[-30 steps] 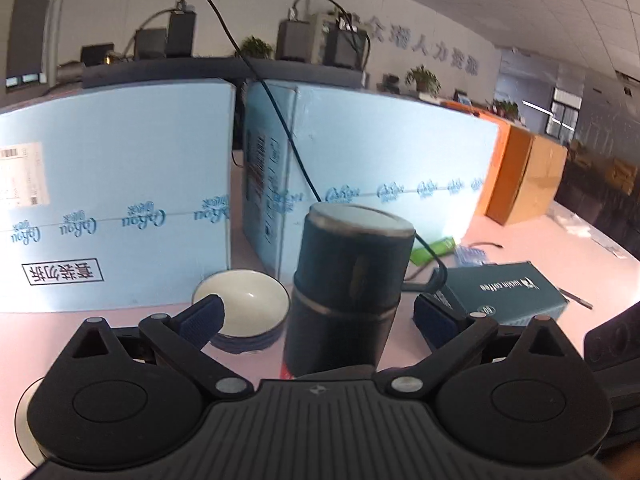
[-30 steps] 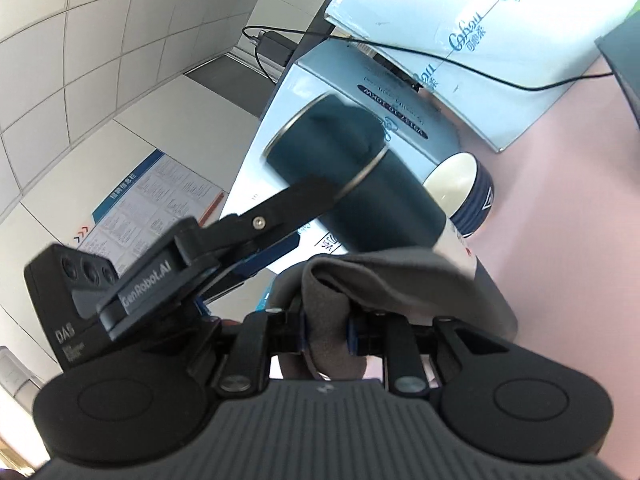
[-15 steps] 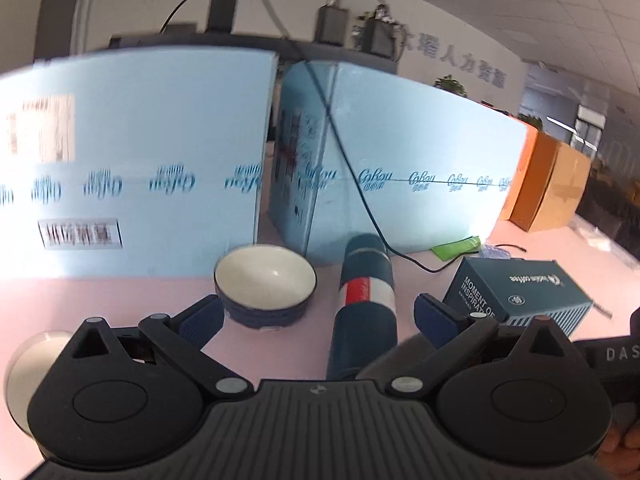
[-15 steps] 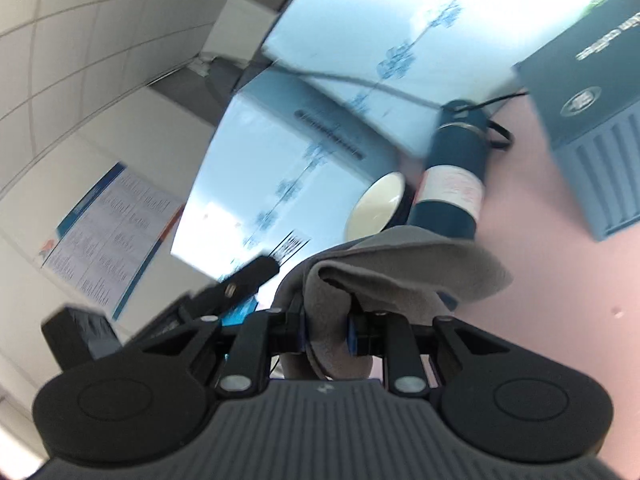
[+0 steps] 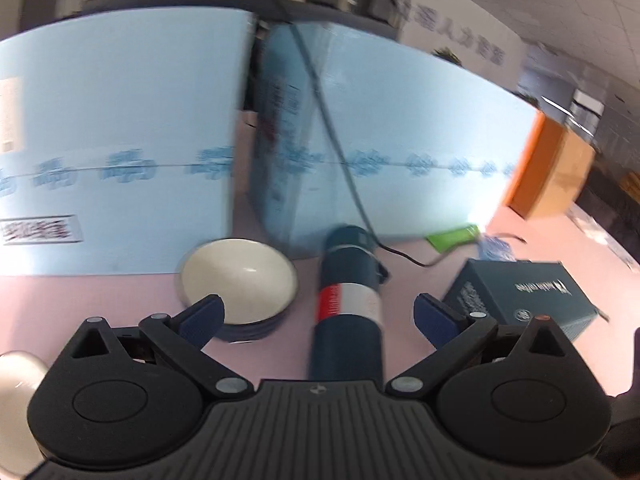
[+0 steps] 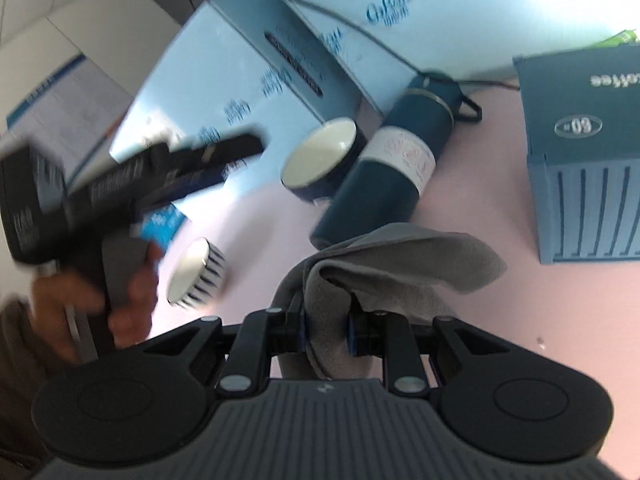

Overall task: Clean container
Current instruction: 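Move the left gripper back to the bottle and grasp its body, then bring the grey cloth in the right gripper to the bottle lid while the left gripper holds the bottle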

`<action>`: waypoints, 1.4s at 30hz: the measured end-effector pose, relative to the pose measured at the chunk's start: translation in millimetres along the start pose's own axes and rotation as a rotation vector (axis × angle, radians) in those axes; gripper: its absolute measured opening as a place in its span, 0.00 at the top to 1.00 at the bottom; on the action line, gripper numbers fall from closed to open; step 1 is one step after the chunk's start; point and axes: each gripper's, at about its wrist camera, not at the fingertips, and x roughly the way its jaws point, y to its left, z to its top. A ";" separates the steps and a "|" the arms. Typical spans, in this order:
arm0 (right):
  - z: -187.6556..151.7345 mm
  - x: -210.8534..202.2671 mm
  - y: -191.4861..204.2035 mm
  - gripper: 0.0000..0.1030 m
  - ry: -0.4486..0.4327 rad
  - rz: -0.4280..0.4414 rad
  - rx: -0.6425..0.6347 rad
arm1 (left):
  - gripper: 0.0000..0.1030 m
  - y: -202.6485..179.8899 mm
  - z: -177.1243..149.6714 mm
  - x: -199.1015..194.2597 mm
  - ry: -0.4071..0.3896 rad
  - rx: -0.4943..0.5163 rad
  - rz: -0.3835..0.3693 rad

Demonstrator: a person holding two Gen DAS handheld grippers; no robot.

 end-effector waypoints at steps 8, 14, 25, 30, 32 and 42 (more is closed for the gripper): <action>-15.3 -2.3 -21.3 0.78 0.007 -0.007 0.109 | 0.02 -45.2 23.2 70.1 0.062 0.089 0.020; -7.6 -12.6 -38.1 0.78 0.005 0.017 0.204 | 0.02 -52.1 49.2 135.4 0.180 0.059 0.098; 11.2 -37.7 -69.3 0.78 0.066 0.069 0.271 | 0.02 -58.2 62.9 208.8 0.368 0.134 0.255; 11.4 -43.4 -75.1 0.78 0.053 0.071 0.277 | 0.07 -60.0 55.7 231.7 0.464 0.135 0.307; 9.1 -45.4 -77.3 0.78 0.052 0.069 0.291 | 0.14 -56.7 52.1 234.6 0.459 0.113 0.325; -0.8 -45.8 -77.1 0.78 0.029 0.062 0.314 | 0.39 -59.0 40.8 201.3 0.415 0.131 0.218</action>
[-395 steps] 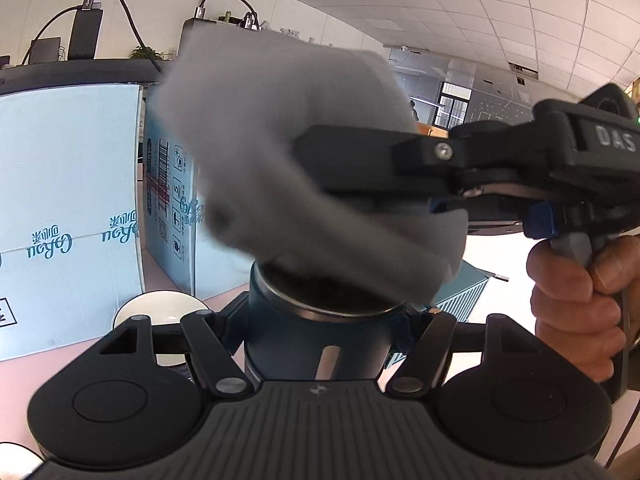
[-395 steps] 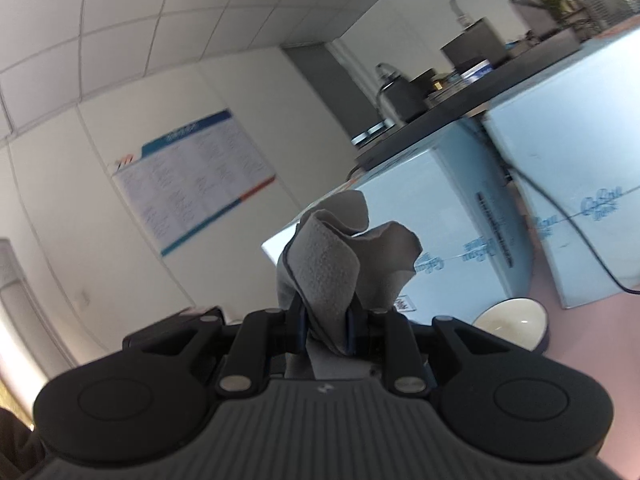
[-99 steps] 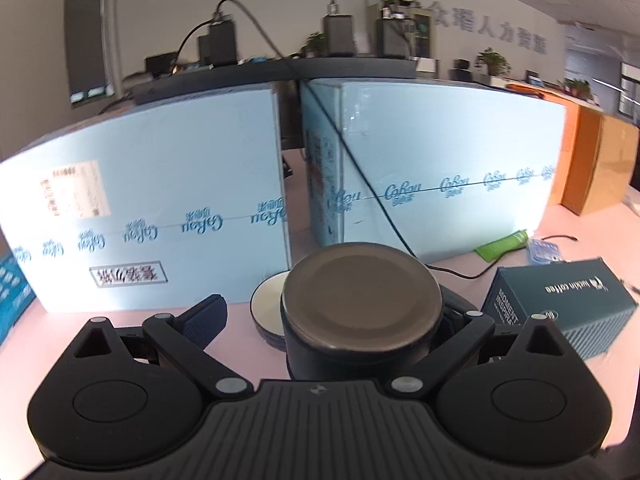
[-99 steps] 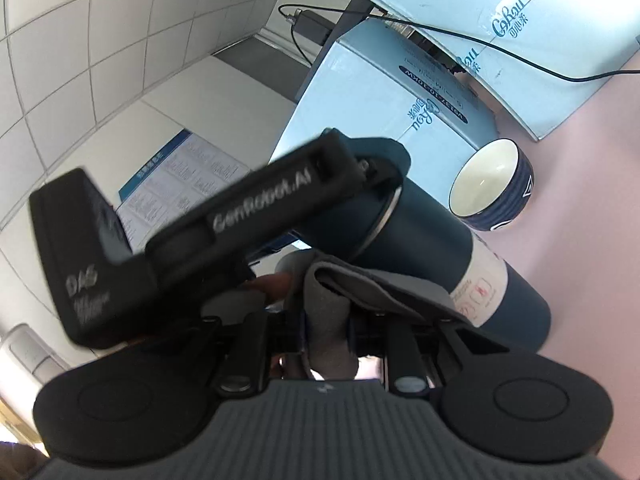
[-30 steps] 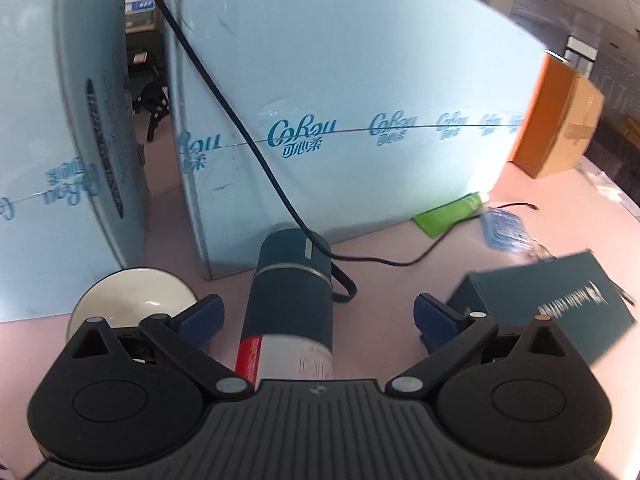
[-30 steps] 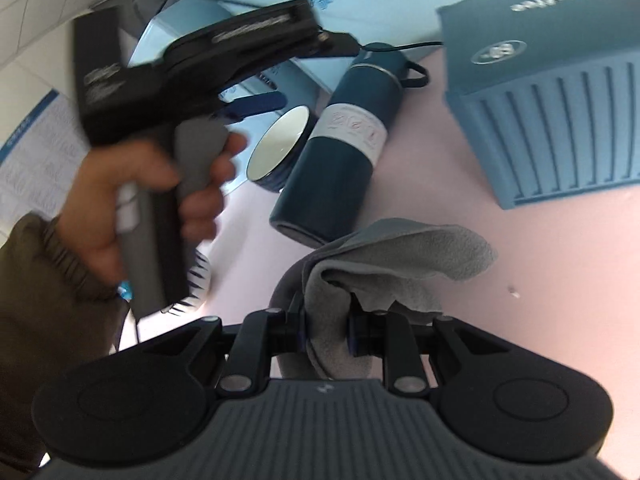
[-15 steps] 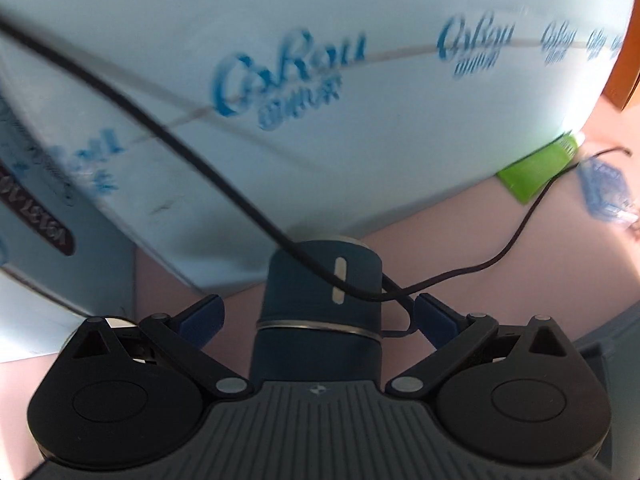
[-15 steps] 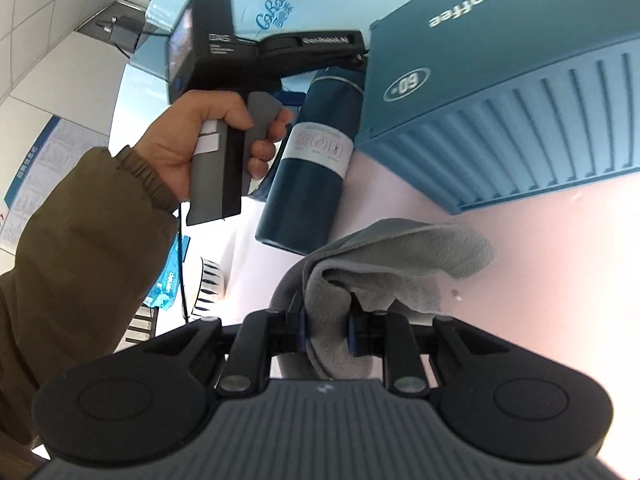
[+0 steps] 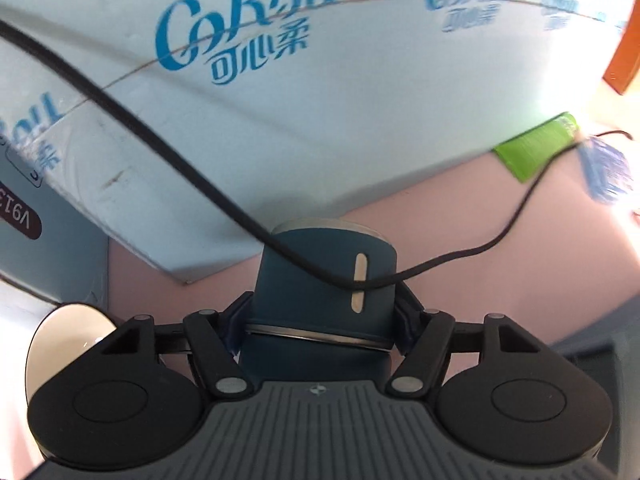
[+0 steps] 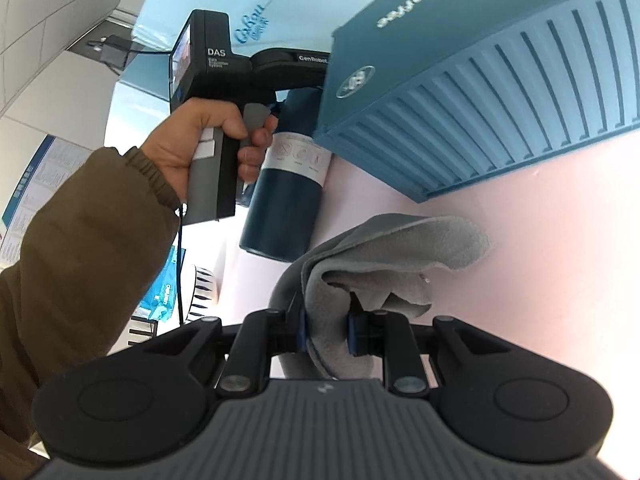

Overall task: Clean container
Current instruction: 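Bring the grey cloth in the right gripper to the bottle lid while the left gripper holds the bottle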

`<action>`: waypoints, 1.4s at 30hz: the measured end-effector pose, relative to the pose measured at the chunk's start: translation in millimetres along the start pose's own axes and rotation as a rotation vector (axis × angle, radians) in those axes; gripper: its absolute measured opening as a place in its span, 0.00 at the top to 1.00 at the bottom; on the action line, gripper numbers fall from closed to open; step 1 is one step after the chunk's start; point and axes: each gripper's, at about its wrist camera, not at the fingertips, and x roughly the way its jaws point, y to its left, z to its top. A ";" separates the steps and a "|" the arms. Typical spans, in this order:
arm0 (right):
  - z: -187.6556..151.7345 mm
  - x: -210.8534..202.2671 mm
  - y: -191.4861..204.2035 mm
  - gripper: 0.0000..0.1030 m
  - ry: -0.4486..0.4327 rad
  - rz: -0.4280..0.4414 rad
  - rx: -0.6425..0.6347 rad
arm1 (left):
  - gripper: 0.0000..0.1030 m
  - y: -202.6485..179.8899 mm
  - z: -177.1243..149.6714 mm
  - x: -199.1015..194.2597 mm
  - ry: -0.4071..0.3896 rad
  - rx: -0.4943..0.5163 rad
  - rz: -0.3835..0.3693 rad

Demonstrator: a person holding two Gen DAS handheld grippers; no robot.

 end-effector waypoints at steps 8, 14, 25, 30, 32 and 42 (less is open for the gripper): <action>-6.2 3.8 22.3 0.78 -0.023 0.021 -0.103 | 0.39 25.5 -55.9 -95.7 -0.208 -0.038 -0.109; -15.7 7.2 48.4 0.78 -0.047 0.022 -0.263 | 0.38 62.7 -114.7 -179.7 -0.390 -0.070 -0.212; -22.9 2.4 91.6 0.78 -0.077 0.036 -0.573 | 0.34 74.5 -180.3 -244.9 -0.452 -0.103 -0.306; -2.7 10.8 104.4 0.78 -0.105 0.076 -0.621 | 0.34 88.5 -195.4 -250.6 -0.454 -0.100 -0.301; 6.1 10.3 111.5 0.78 -0.125 0.113 -0.617 | 0.34 88.1 -200.6 -252.6 -0.439 -0.063 -0.279; 45.7 30.5 125.9 0.78 -0.160 0.276 -0.496 | 0.34 91.6 -210.3 -257.6 -0.449 -0.162 -0.237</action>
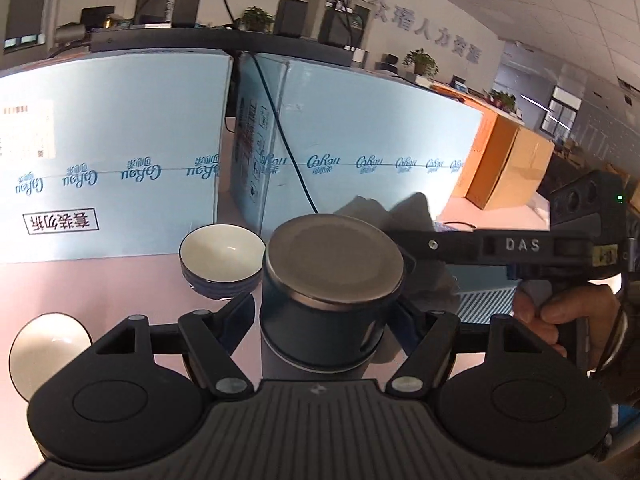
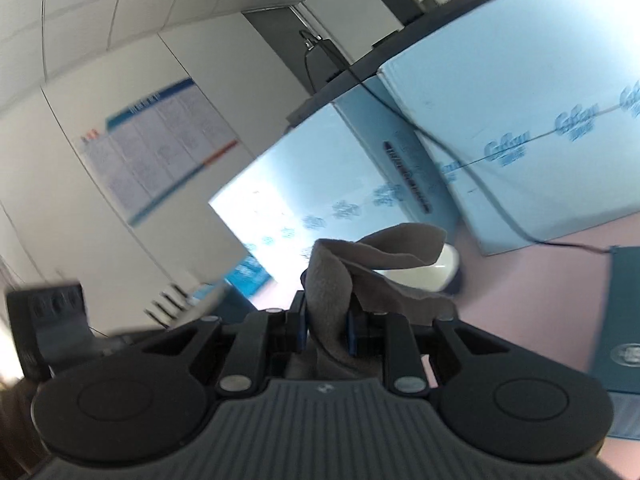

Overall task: Clean container
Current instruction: 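Bring the grey cloth in the right gripper to the bottle lid while the left gripper holds the bottle, then wipe the bottle lid with the cloth in the right gripper while the left gripper holds the bottle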

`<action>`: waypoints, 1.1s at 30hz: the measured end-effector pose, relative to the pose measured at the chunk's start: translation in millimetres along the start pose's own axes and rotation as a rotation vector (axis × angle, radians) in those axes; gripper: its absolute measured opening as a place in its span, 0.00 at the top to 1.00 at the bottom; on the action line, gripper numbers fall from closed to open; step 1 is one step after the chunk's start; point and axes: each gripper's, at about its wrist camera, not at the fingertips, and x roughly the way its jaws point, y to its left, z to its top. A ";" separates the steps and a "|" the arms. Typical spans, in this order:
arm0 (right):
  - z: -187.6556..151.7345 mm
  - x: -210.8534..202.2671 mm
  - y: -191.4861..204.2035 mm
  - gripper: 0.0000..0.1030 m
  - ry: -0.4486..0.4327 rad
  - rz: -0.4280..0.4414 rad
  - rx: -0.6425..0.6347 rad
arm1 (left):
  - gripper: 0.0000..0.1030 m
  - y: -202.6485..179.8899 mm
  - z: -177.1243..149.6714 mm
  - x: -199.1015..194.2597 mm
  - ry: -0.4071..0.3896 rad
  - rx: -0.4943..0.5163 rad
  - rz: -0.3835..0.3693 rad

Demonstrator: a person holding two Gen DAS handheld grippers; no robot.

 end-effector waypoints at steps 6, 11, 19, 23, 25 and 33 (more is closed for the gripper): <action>4.8 -1.7 5.4 0.78 0.028 0.062 0.007 | 0.34 -2.4 -5.2 -4.4 -0.013 -0.042 0.026; -0.1 -14.5 13.8 0.78 0.045 0.067 -0.001 | 0.32 -1.4 -8.0 -5.7 -0.021 -0.078 0.045; -7.7 -31.9 27.7 0.78 0.068 0.095 0.000 | 0.27 -0.2 1.2 -4.5 -0.015 -0.023 0.018; -8.3 -32.7 28.5 0.78 0.062 0.072 -0.004 | 0.27 -1.5 2.4 -2.3 -0.009 -0.002 -0.013; -7.4 -31.6 28.8 0.78 0.058 0.065 -0.004 | 0.27 -2.7 3.4 -0.7 -0.011 0.004 -0.016; -2.0 -30.2 34.5 0.77 0.051 0.078 -0.013 | 0.27 -6.4 16.3 9.5 -0.004 0.122 -0.017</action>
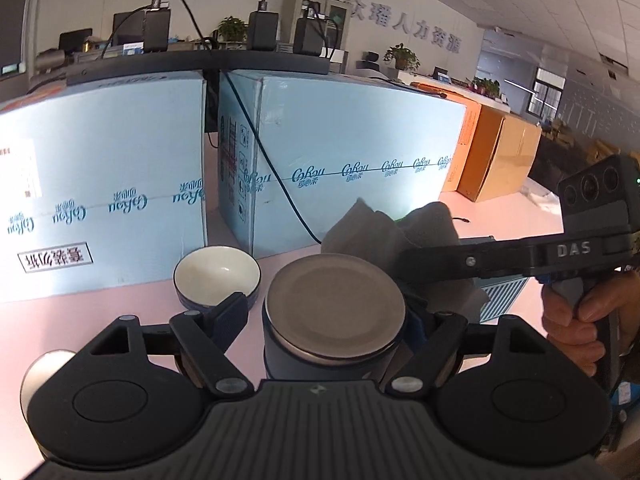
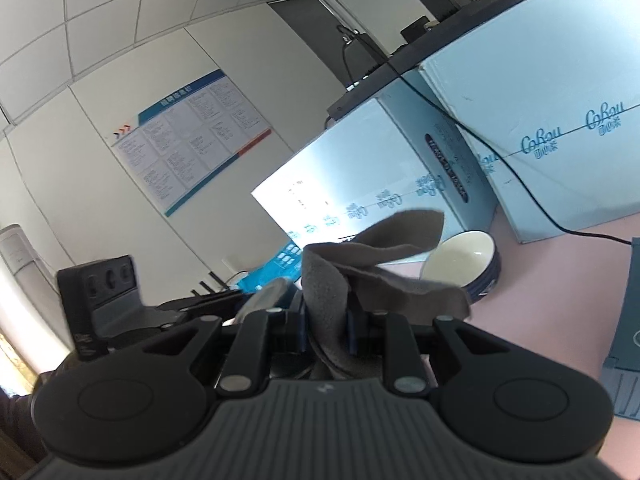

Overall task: Clean container
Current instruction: 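Wipe the bottle lid with the cloth in the right gripper while the left gripper holds the bottle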

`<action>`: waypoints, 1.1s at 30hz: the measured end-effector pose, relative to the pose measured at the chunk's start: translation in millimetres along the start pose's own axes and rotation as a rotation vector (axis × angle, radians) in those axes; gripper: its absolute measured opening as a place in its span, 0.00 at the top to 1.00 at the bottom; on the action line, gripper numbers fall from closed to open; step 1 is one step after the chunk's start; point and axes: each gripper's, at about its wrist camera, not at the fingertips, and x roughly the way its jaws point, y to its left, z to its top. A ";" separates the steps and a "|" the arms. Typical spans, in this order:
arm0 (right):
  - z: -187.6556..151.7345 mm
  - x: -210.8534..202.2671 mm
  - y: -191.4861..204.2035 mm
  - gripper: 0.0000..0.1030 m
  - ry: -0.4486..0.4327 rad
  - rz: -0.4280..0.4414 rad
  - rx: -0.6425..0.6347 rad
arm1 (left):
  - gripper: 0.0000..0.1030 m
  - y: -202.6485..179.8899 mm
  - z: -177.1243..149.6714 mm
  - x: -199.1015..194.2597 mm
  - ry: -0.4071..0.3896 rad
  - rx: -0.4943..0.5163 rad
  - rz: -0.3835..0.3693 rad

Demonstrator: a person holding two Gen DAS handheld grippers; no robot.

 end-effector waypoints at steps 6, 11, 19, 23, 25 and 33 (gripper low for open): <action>-6.4 -0.8 4.8 0.70 -0.015 -0.032 0.023 | 0.29 13.1 8.8 8.7 0.013 0.055 -0.075; -13.4 3.9 14.9 0.69 -0.019 -0.061 0.023 | 0.29 22.2 12.8 12.2 0.014 0.099 -0.137; -26.6 11.0 32.6 0.69 -0.050 -0.081 0.038 | 0.28 42.8 4.4 4.7 0.021 0.105 -0.249; -35.1 16.8 38.3 0.69 -0.067 -0.065 0.065 | 0.27 51.5 -6.5 -5.8 0.020 0.087 -0.273; -38.1 17.6 38.1 0.68 -0.085 -0.053 0.095 | 0.25 54.6 -12.0 -10.6 0.013 0.070 -0.269; -44.2 17.8 27.9 0.58 -0.195 -0.052 0.243 | 0.20 49.5 -27.1 -26.3 -0.020 -0.012 -0.155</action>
